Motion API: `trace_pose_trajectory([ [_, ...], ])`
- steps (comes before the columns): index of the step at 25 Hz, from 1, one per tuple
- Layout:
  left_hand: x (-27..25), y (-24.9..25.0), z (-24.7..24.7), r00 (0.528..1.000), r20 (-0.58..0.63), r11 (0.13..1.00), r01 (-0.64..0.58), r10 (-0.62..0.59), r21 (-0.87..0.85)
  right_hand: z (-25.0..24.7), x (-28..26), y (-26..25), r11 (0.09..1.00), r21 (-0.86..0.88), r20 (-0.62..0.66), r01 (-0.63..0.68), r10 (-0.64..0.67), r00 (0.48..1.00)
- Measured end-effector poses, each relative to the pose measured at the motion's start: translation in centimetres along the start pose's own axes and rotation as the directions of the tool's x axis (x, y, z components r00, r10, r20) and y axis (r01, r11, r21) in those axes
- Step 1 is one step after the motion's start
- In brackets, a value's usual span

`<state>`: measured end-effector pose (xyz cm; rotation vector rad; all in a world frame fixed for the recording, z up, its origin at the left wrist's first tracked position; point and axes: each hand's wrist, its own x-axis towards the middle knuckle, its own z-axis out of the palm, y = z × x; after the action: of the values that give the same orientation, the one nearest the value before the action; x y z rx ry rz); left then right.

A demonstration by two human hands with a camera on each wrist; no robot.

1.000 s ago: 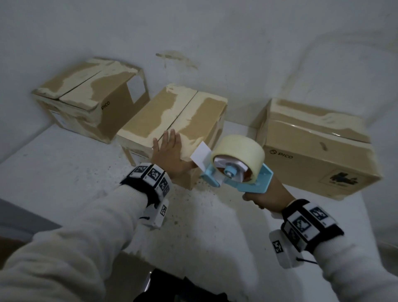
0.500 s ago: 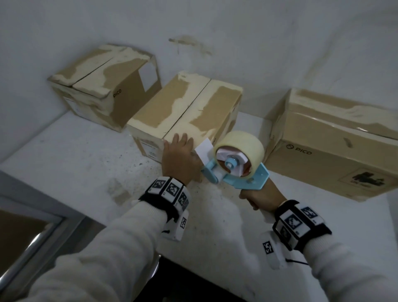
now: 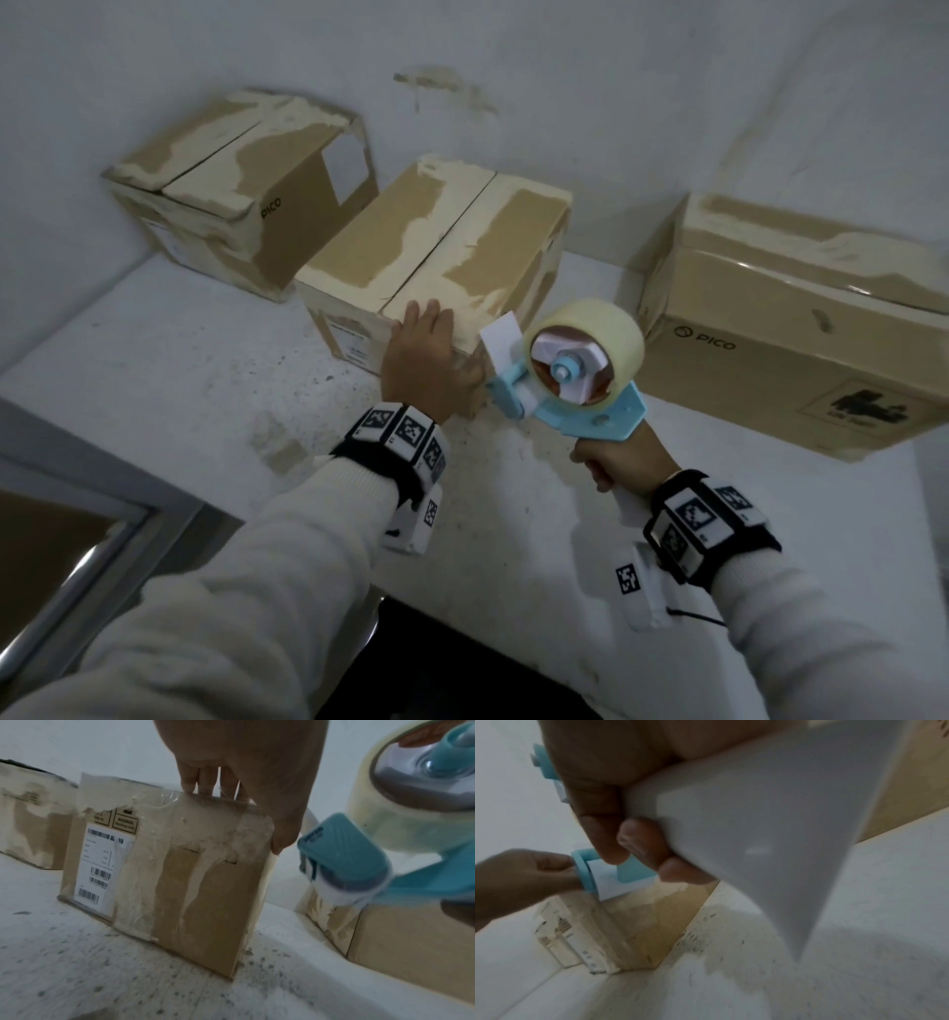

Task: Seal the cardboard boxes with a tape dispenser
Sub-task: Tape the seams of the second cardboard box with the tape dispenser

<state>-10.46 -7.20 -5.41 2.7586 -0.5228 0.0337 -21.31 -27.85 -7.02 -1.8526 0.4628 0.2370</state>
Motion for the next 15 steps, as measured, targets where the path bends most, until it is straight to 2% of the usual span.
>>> trace_pose_trajectory([
  [2,-0.2,-0.1,-0.2,0.999,-0.040,1.000,-0.025,0.024,-0.016,-0.4,-0.2,-0.6,0.999,0.038,-0.042,0.034,-0.032,0.999],
  [4,-0.2,-1.1,-0.5,0.988,-0.110,0.994,-0.111,0.110,0.006,-0.9,-0.5,-1.4,0.994,0.071,-0.091,0.077,-0.070,0.993],
  [6,-0.3,-2.5,-1.5,0.985,-0.110,0.990,-0.136,0.131,-0.039,-1.2,-0.9,-2.3,0.988,0.104,-0.128,0.115,-0.102,0.987],
  [8,-0.1,-3.9,-3.4,0.994,0.053,0.995,-0.095,0.097,-0.039,-1.3,-0.9,-3.3,0.982,0.098,-0.137,0.158,-0.144,0.980],
  [10,0.1,-5.5,-5.0,0.978,0.177,0.993,-0.114,0.108,0.025,-1.0,-0.7,-4.6,0.979,0.063,-0.132,0.194,-0.184,0.974],
  [15,0.2,-10.3,-7.5,0.923,0.326,0.951,-0.265,0.202,0.161,-0.9,0.0,-8.7,0.973,0.058,-0.180,0.225,-0.212,0.961],
])
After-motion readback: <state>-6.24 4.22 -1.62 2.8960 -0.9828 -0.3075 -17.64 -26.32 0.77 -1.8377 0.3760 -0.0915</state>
